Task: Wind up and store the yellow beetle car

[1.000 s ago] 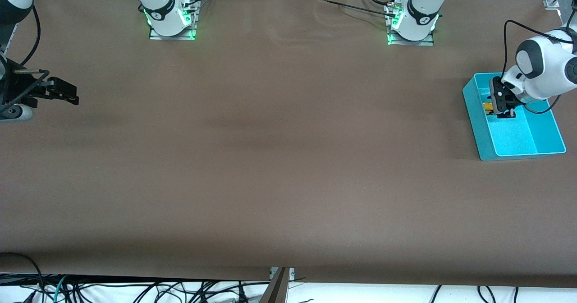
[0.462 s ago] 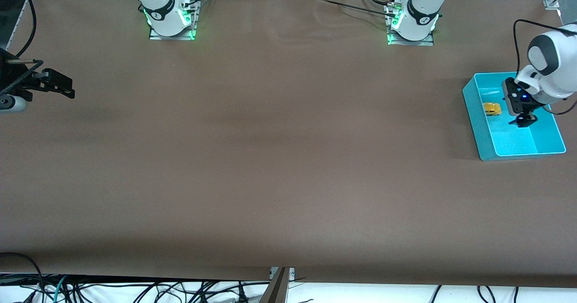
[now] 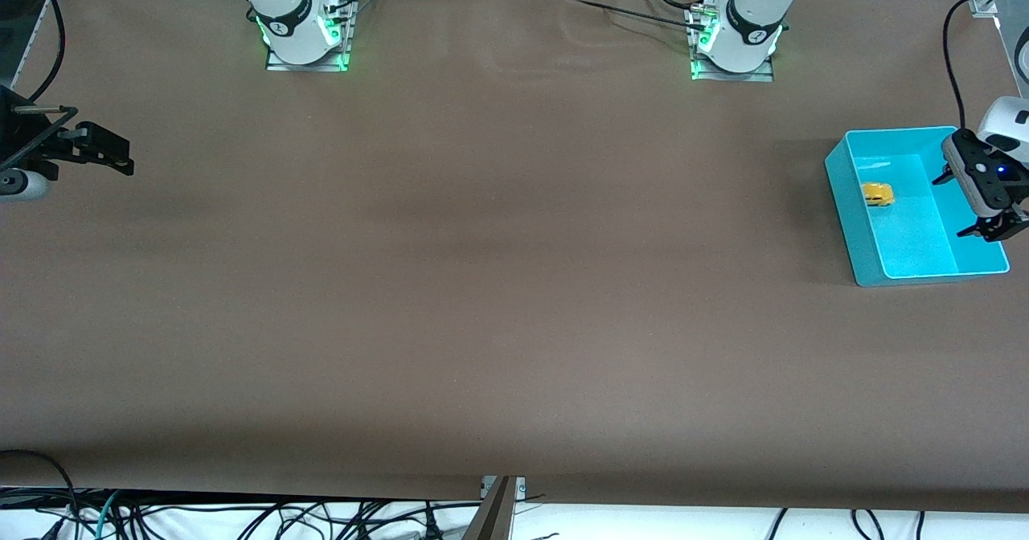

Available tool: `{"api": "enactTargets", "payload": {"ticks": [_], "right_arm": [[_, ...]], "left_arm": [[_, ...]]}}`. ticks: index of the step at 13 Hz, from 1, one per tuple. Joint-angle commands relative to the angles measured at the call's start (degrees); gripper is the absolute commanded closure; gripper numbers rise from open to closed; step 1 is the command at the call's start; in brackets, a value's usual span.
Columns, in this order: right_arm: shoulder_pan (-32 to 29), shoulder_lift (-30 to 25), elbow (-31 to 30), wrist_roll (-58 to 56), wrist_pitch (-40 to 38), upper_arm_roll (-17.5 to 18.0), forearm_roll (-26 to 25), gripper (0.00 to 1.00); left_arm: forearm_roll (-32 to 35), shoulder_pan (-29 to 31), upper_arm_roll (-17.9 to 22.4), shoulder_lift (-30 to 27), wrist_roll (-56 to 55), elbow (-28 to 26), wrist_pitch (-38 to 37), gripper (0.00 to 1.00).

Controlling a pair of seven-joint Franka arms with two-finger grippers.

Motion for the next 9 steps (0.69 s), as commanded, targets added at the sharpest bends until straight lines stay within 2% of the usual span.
{"api": "enactTargets", "payload": {"ticks": [1,5,7,9], "right_arm": [[0.0,-1.3,-0.9,0.3,-0.5,0.3,-0.4,0.00],[0.1,-1.3,-0.9,0.4,-0.5,0.8,-0.3,0.00],[0.1,-1.3,-0.9,0.4,-0.5,0.8,-0.3,0.00],[0.1,-1.3,-0.9,0.8,-0.5,1.0,-0.2,0.00]], "left_arm": [[-1.2,-3.3,-0.1,-2.8,-21.1,2.4,-5.6,0.00],[-1.3,-9.1,-0.3,-6.1,-60.3,7.5,-17.8,0.00],[-1.3,-12.3,-0.5,-6.3,-75.0,11.1,-21.7,0.00],[-1.4,-15.5,0.1,-5.9,-83.7,13.6,-25.1,0.00]]}}
